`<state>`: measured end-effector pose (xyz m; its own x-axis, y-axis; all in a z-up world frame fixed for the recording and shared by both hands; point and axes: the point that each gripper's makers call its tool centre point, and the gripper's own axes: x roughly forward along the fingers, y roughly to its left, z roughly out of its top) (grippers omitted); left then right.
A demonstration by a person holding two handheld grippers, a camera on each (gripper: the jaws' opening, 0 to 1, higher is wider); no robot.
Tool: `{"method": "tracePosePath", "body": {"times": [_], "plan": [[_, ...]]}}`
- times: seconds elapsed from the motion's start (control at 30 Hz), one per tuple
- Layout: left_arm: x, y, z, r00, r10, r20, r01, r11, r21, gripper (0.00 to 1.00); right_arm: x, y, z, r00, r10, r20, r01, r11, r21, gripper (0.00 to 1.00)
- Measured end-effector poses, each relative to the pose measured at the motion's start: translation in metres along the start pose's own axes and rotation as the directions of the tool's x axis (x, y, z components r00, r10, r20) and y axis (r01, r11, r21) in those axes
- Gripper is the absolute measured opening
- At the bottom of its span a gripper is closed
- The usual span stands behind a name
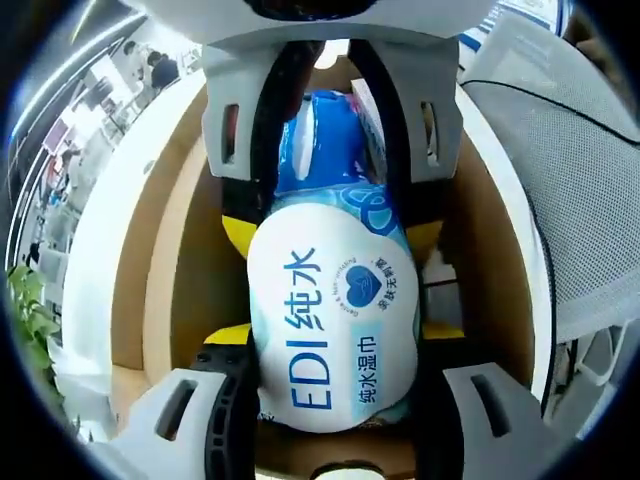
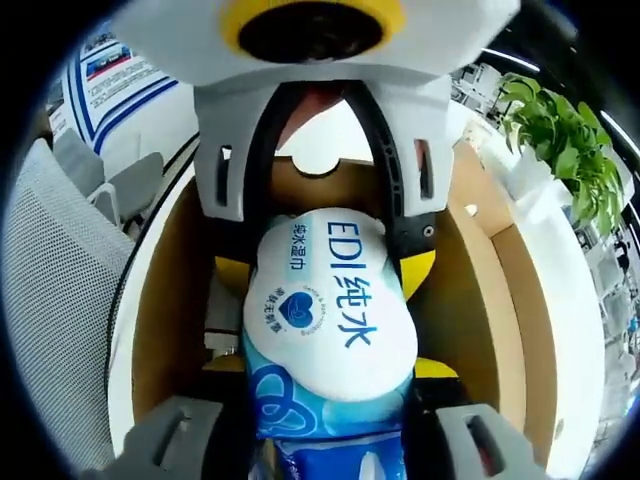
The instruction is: Operate the shoe box by opening the lid, removing the specified soft item, and placing it in the target area until the item is outside and the box remains undamaged.
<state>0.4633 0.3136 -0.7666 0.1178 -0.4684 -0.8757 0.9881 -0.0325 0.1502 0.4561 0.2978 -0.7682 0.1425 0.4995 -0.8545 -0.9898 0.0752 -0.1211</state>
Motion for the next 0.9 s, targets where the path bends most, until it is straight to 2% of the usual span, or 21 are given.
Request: {"method": "tracePosePath", "body": {"times": [0.9], "plan": [[-0.04, 0.006, 0.037, 0.999, 0.052, 0.016, -0.053, 0.997, 0.051, 0.61, -0.051, -0.006, 0.018, 0.998, -0.065, 0.026, 0.066, 0.998, -0.025, 0.55]]}}
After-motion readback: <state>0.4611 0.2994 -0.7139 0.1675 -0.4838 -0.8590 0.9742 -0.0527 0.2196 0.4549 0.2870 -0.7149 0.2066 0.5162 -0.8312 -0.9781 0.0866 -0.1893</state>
